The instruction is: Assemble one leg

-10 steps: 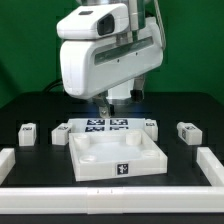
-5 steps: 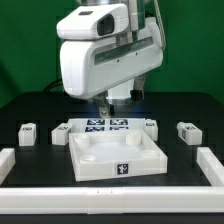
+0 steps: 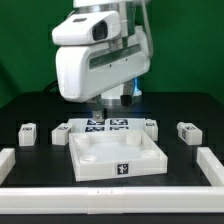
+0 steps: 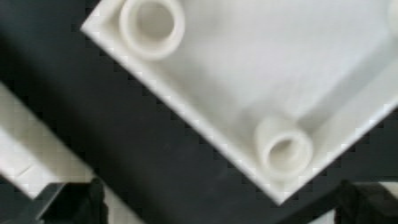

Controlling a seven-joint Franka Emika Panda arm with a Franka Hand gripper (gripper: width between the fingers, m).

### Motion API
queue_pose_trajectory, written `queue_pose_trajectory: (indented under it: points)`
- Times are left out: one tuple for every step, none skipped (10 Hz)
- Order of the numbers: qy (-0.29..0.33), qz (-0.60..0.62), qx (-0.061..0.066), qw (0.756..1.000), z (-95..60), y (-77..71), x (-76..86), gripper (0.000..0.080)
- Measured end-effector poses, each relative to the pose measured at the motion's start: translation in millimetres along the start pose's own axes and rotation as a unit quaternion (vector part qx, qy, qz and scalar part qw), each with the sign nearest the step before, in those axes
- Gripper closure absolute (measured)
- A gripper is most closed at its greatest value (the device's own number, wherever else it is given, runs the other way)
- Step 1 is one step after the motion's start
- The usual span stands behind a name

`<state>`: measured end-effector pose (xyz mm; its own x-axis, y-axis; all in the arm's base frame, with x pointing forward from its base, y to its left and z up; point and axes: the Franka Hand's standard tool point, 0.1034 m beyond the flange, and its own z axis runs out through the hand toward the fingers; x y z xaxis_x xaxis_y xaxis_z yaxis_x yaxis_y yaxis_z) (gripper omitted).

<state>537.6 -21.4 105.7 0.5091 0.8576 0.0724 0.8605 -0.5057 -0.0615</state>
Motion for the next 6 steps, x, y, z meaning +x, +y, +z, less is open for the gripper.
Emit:
queue_pose_trajectory:
  points:
    - [0.0,-0.064,-0.006,0.998,7.4,-6.5,-10.6,0.015]
    - [-0.013,-0.119,-0.017,0.993,12.8,-8.5,-10.0,0.015]
    - [-0.033,-0.174,-0.035,0.984,18.6,-11.1,-2.3,0.015]
    - [-0.032,-0.17,-0.031,0.985,19.2,-12.3,-3.0,0.015]
    - [-0.032,-0.168,-0.032,0.985,18.8,-10.4,-5.5,0.015]
    - [-0.032,-0.168,-0.031,0.985,19.4,-10.8,-5.5,0.015]
